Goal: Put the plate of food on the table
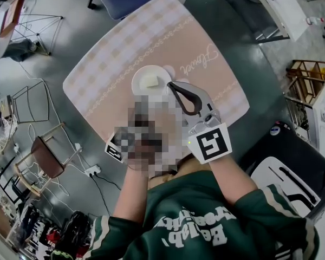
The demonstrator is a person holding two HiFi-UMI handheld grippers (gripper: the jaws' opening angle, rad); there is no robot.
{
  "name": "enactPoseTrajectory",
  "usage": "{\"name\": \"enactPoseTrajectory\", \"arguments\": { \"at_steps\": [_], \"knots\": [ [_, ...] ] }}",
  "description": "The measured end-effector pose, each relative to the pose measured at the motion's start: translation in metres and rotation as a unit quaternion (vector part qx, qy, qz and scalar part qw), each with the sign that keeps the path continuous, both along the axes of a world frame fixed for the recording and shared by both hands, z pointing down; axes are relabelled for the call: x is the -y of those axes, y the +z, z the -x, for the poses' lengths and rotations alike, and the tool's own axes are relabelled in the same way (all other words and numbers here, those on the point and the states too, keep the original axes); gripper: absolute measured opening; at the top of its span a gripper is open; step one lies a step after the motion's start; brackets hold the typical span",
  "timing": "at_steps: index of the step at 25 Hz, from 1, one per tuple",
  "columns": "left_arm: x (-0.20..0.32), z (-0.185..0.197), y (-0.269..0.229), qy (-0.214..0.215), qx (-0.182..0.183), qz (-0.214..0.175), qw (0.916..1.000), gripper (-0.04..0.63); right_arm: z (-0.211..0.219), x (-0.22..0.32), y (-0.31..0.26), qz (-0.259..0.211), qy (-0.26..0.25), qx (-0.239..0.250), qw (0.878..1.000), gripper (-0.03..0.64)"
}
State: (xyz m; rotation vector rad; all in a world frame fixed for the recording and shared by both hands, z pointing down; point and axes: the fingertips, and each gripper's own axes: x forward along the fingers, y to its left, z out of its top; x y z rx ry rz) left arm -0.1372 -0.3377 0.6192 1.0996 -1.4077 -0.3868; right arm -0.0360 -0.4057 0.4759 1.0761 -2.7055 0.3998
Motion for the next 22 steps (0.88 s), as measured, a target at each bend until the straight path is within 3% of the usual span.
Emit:
{"name": "enactPoseTrajectory", "arguments": {
  "at_steps": [11,18,22],
  "knots": [
    [0.005,-0.004,-0.051,0.017,0.025,-0.033,0.9990,0.218,0.002,-0.005,-0.047,-0.019,-0.032,0.010,0.999,0.015],
    [0.013,0.001,-0.087,0.034,0.058,-0.055,0.9962,0.098,-0.002,-0.003,-0.071,-0.021,-0.038,0.016,0.999,0.015],
    [0.013,0.001,-0.108,0.057,0.082,-0.072,0.9924,0.073,-0.006,-0.007,-0.081,-0.030,-0.027,0.016,0.999,0.015]
  ]
}}
